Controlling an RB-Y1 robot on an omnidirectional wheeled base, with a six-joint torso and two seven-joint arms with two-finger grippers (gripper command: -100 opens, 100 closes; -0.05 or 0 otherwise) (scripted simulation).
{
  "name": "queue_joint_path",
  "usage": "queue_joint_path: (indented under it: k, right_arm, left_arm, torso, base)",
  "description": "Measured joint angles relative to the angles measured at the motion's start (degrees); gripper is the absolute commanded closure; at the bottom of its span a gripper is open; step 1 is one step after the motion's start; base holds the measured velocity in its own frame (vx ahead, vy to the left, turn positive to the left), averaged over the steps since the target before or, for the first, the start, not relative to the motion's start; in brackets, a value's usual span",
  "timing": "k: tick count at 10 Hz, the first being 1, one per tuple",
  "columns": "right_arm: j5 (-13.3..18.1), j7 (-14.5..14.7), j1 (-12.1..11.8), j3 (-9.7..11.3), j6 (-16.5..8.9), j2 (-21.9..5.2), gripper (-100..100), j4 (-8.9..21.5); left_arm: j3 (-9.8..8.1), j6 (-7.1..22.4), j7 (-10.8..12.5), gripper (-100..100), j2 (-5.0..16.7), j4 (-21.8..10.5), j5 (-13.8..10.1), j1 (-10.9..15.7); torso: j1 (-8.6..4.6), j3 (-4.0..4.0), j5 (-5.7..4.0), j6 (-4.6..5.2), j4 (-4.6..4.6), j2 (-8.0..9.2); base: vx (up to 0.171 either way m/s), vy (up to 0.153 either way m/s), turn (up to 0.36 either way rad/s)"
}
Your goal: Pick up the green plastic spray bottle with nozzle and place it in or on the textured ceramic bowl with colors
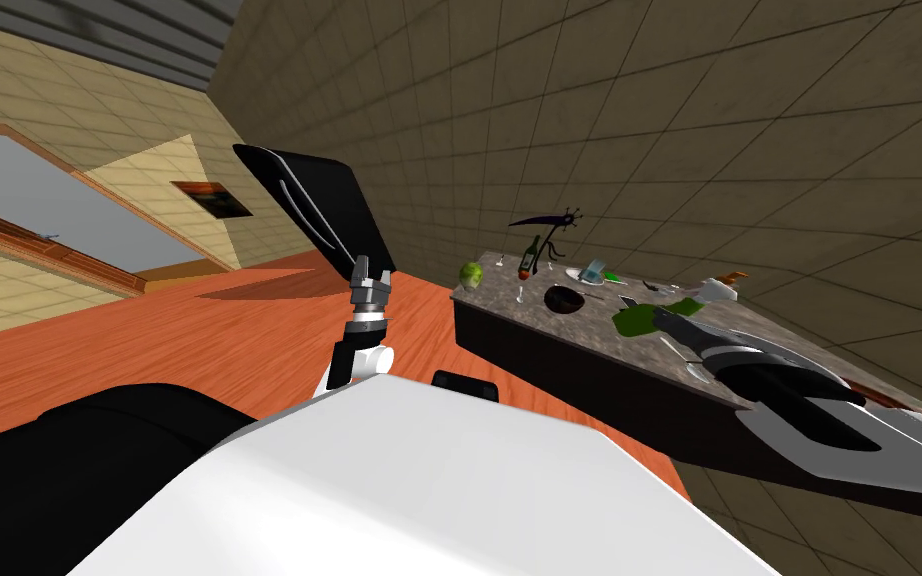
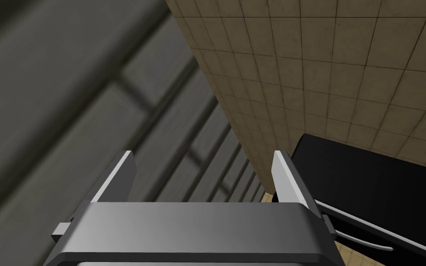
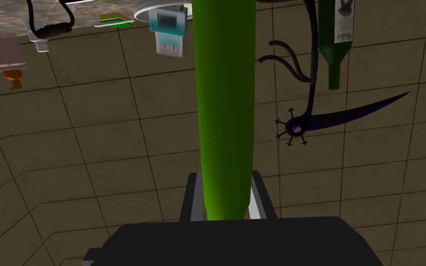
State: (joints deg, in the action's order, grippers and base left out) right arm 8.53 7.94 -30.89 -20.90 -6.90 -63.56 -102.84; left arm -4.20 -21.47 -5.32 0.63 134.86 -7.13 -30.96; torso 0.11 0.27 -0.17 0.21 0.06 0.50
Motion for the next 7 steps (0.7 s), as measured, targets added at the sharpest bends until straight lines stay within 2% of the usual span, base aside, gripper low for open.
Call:
queue_joint_path:
  k: [2,5,7]
  right_arm:
    - [-1.4,-0.9,-0.9,-0.2,-1.3,-2.6,100,-1.4]
    - [-3.3,-1.9,-2.1,0.1,-4.5,-6.2,100,-2.9]
    - [-4.4,-2.4,-2.6,0.6,-6.6,-8.6,100,-3.4]
  left_arm:
    - [0.0,0.0,0.0,0,0.0,0.0,0.0,0.0]
    - [0.0,0.0,0.0,0,0.0,0.0,0.0,0.0]
    - [-0.01,0.0,0.0,0,0.0,0.0,0.0,0.0]
  torso:
    - [0.08,-0.17,0.0,-0.1,-0.07,-0.29]
    - [-0.12,-0.49,-0.02,-0.14,-0.22,-0.8]
    - [-0.2,-0.62,0.0,-0.14,-0.28,-1.01]
  base:
    - [0.059,0.084,0.041]
    - [0.122,0.054,0.057]
    - [0.163,0.031,0.062]
